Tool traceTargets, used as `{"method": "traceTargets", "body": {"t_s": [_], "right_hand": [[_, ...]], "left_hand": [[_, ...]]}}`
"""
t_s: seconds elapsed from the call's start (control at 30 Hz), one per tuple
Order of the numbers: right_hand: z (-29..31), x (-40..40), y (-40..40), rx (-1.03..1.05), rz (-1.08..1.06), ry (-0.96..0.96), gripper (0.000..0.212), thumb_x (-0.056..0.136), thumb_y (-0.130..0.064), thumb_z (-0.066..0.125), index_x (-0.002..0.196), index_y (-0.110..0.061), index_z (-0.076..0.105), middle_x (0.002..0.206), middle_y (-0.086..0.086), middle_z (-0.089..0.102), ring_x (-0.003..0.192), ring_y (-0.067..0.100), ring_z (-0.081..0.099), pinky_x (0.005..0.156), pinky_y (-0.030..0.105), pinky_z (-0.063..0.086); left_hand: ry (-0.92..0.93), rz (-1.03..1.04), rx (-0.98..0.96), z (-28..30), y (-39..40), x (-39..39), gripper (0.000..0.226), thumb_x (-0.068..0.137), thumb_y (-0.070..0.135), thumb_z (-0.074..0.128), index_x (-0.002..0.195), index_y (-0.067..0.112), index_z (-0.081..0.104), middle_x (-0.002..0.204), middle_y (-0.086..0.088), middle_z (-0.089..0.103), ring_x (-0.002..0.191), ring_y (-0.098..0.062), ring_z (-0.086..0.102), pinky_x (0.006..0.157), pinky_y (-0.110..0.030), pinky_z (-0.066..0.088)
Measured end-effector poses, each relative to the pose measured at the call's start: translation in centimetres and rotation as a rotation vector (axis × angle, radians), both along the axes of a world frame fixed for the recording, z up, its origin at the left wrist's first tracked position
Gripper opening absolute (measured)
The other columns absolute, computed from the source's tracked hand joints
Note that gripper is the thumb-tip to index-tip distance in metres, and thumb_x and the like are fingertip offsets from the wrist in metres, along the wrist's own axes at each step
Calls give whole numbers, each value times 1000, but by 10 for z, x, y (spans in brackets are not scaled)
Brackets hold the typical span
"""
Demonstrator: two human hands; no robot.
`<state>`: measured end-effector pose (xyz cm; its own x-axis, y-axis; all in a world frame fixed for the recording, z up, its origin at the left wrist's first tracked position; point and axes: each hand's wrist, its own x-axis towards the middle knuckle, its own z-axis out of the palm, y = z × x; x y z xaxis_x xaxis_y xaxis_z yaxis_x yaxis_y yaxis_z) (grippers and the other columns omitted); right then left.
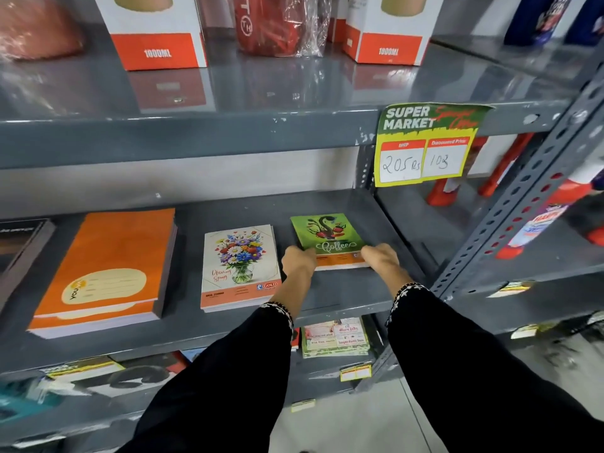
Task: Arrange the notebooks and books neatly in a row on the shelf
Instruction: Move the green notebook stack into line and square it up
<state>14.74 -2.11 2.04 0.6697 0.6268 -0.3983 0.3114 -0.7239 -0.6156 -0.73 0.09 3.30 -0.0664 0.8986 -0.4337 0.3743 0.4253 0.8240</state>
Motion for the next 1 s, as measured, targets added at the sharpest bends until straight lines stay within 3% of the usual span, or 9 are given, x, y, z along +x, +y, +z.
{"method": "traceTargets", "body": {"t_s": [0.17,0.23,0.33,0.5,0.63,0.77,0.83,0.93,1.0], "right_hand": [[9,-21,-9,139,-18,160,30,83,-19,67,106,-1,58,107,13,58,95,25,55,80,30,41],[12,-42,-9,183,40,173,21,79,-20,73,84,-8,57,99,12,60,91,24,56,80,29,43],[14,-79,-6,207,164,145,18,79,-19,73,90,-7,67,102,13,65,103,27,63,89,34,51],[12,-137,-4,208,282,160,15,78,-22,74,78,-11,64,84,4,61,83,16,56,71,24,38],[4,-164,-8,185,355,98,23,79,-23,73,87,-2,72,85,8,67,78,17,58,62,25,42],[1,-175,-14,219,379,60,24,82,-21,72,93,0,72,82,5,62,77,16,57,55,24,40],[0,-175,-15,204,389,69,25,86,-20,68,97,2,71,84,5,62,80,17,56,57,24,41],[-1,-171,-17,213,342,87,26,92,-17,59,100,6,68,98,15,69,85,21,59,71,25,42],[-1,-169,-19,224,316,87,25,94,-12,52,101,5,68,109,18,70,91,25,62,74,26,42]], "left_hand": [[-70,57,72,15,-4,-25,15,88,3,52,90,2,67,86,-16,60,85,-29,58,71,-32,44],[-88,110,91,20,-2,-46,18,90,4,52,99,2,67,91,-14,63,84,-27,58,74,-32,47],[-70,185,132,27,-2,-82,26,92,4,47,110,-5,64,104,-17,68,89,-30,62,79,-33,51],[59,284,175,37,-15,-141,30,92,1,43,111,-7,64,106,-25,65,98,-36,59,81,-36,46],[103,230,141,24,-17,-170,31,89,0,45,63,3,61,70,-14,61,83,-31,55,71,-32,41],[207,88,144,12,-15,-183,25,91,3,47,99,-1,71,106,-21,70,103,-35,63,86,-36,51],[220,51,166,9,-16,-185,22,92,4,49,98,-1,70,108,-21,70,103,-34,63,85,-36,51],[226,60,173,3,-18,-188,19,90,1,51,74,6,59,79,-15,69,88,-34,63,73,-35,50],[217,96,148,-1,-19,-191,30,89,-2,49,62,9,55,58,-3,53,77,-28,57,66,-30,44]]}}
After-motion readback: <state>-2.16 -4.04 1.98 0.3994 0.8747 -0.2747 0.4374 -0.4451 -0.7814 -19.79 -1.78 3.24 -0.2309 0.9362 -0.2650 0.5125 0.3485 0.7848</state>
